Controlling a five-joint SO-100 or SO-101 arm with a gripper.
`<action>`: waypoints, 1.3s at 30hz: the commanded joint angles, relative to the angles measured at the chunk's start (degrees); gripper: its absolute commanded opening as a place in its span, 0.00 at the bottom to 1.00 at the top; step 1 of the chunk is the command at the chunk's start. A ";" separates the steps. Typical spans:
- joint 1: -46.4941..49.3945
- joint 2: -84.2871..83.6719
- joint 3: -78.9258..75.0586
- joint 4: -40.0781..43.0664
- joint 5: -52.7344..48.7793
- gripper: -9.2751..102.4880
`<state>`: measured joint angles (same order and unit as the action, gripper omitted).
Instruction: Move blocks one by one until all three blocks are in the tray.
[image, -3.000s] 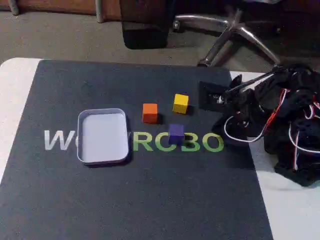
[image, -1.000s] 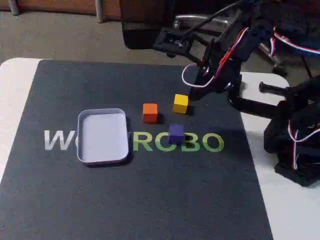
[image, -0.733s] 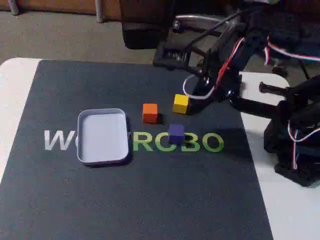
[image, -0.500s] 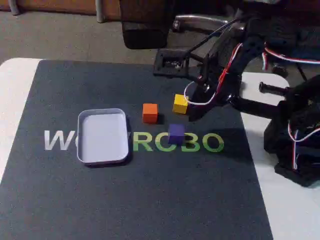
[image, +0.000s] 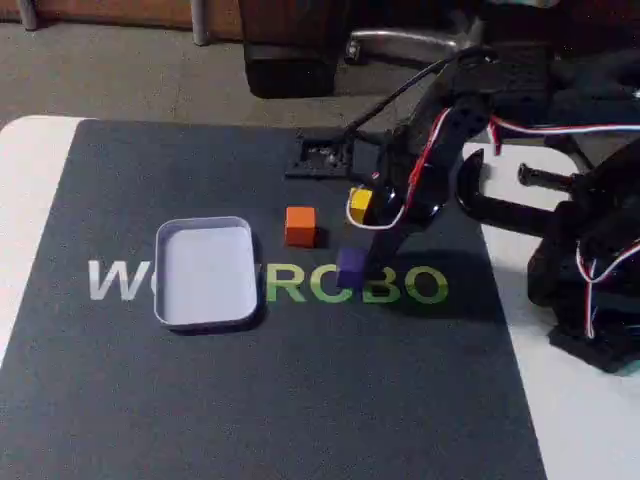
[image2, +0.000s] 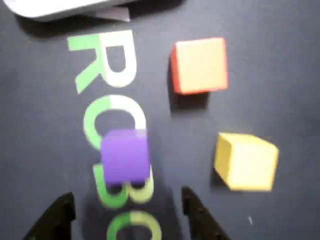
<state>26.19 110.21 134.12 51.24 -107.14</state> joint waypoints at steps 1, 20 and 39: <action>0.18 -1.41 -0.53 -1.85 -0.62 0.31; -3.78 -12.39 -3.87 -6.86 -1.32 0.30; -2.90 -18.72 -12.39 -6.59 2.64 0.30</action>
<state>22.50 87.89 121.55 44.74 -103.45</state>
